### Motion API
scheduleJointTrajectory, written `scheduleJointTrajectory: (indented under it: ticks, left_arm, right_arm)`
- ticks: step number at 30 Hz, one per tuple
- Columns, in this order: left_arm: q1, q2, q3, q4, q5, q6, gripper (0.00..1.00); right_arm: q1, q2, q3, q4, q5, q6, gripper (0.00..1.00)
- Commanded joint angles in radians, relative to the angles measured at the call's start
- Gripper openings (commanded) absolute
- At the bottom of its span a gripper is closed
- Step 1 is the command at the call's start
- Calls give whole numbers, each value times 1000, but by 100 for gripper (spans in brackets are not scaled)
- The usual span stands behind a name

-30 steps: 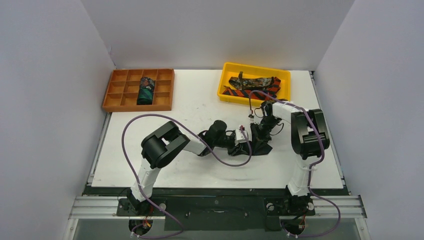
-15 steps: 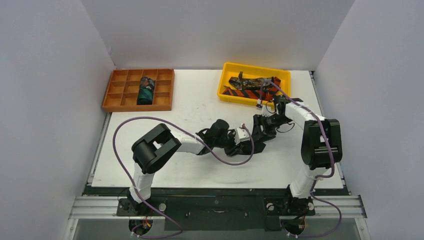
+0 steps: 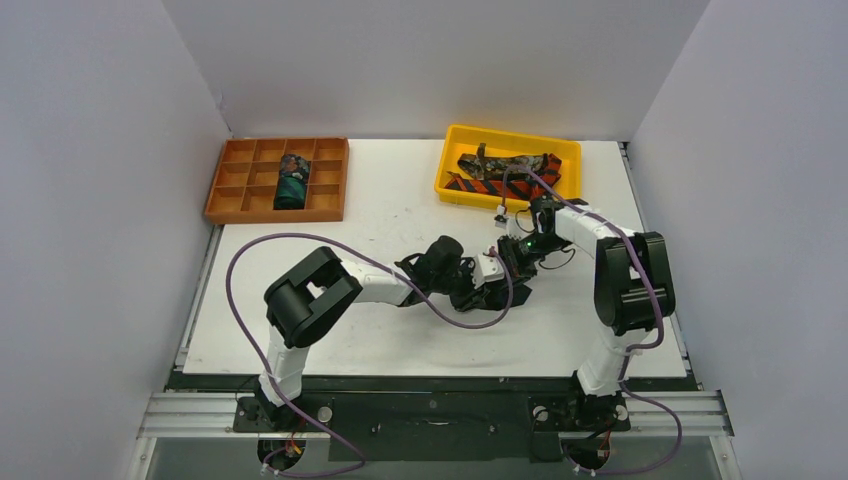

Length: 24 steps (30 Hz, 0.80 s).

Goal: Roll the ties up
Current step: Roll the tie at the center of the board.

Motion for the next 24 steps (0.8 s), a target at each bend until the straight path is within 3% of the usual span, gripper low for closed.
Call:
scheduleJointTrajectory:
  ticks: [1,7,10,19,21,23,24]
  left_arm:
    - [-1,48,-24,-159,-4,-16,33]
    - [10,19,-16,-18,70,-72,68]
    - [4,27,-3,93,106,-113,72]
    - [-24,133,93,227,88,-170,71]
    - [-25,156,104,226,68,-157,67]
    - [-25,179,116,204,52,-137,56]
    - [-25,182,120,189,44,-130,44]
  right_arm:
    - [-20,49,-1,3,212,-61,0]
    - [-21,49,9,15,378,-90,0]
    - [-17,48,2,28,450,-93,0]
    - [9,96,12,76,553,-62,0]
    - [18,107,29,79,564,-52,0]
    - [29,114,45,77,572,-46,0]
    - [31,119,49,68,569,-46,0]
